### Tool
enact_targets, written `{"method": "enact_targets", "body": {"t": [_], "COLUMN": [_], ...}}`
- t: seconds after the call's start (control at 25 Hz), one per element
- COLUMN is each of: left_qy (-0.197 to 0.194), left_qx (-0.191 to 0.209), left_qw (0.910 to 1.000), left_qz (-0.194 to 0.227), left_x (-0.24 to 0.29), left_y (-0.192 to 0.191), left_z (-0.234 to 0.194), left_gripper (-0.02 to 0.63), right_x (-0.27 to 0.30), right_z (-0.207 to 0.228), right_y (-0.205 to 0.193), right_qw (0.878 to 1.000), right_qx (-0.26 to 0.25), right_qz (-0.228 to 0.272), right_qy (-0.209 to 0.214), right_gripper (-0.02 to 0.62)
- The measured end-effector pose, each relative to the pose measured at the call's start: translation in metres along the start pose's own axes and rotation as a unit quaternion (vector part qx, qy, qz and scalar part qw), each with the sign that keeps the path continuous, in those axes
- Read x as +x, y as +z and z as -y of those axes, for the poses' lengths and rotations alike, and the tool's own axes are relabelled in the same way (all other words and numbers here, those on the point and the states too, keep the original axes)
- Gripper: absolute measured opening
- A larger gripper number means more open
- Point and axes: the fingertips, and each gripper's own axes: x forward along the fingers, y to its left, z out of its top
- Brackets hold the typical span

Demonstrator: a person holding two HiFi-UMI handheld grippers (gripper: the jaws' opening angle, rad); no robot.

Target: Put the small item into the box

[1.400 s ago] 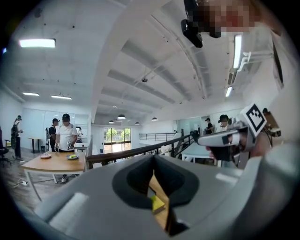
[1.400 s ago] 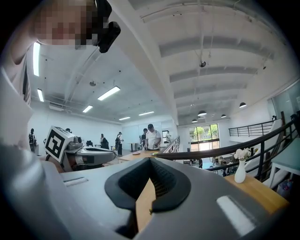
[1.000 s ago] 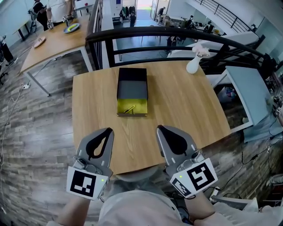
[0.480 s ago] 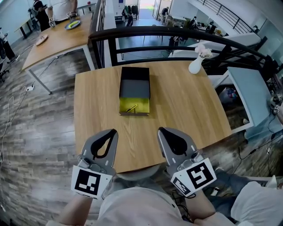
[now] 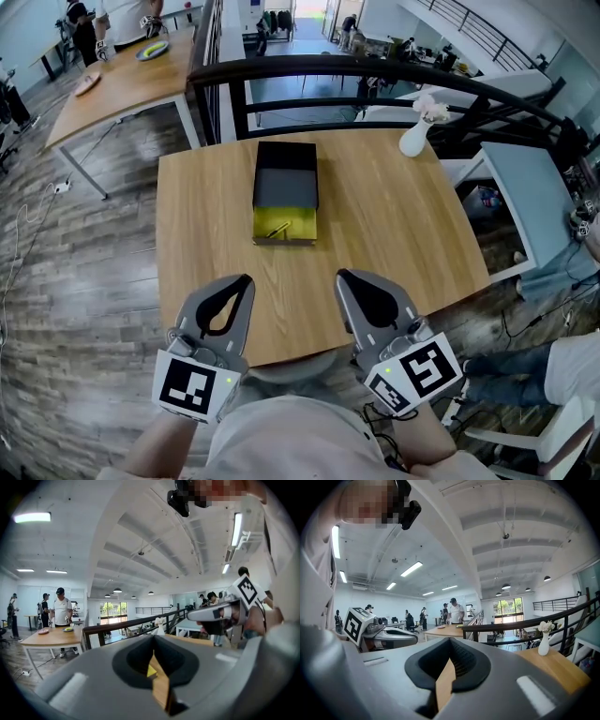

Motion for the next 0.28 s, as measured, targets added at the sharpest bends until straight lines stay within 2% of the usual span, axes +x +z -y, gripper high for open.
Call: {"method": "enact_targets", "body": {"t": [0.16,0.28], "left_qy": [-0.001,-0.002], "left_qx": [0.001,0.002], "left_qw": [1.0000,1.0000], "left_qz": [-0.002,-0.004], "left_x": [-0.0007,-0.0020], "left_y": [-0.0017,-0.0046], "left_z": [0.0019,0.0035], "left_gripper": [0.003,0.003], "right_x": [-0.0033,-0.0044], "right_z": [-0.0024,-0.0062], "right_y": [-0.0015,-0.0051], "right_qw": [0.999,1.000], "right_qx": [-0.030,-0.023], "right_qz": [-0.004,-0.006], "right_qy": [-0.011,-0.006], "right_gripper": [0.000,0.000]}}
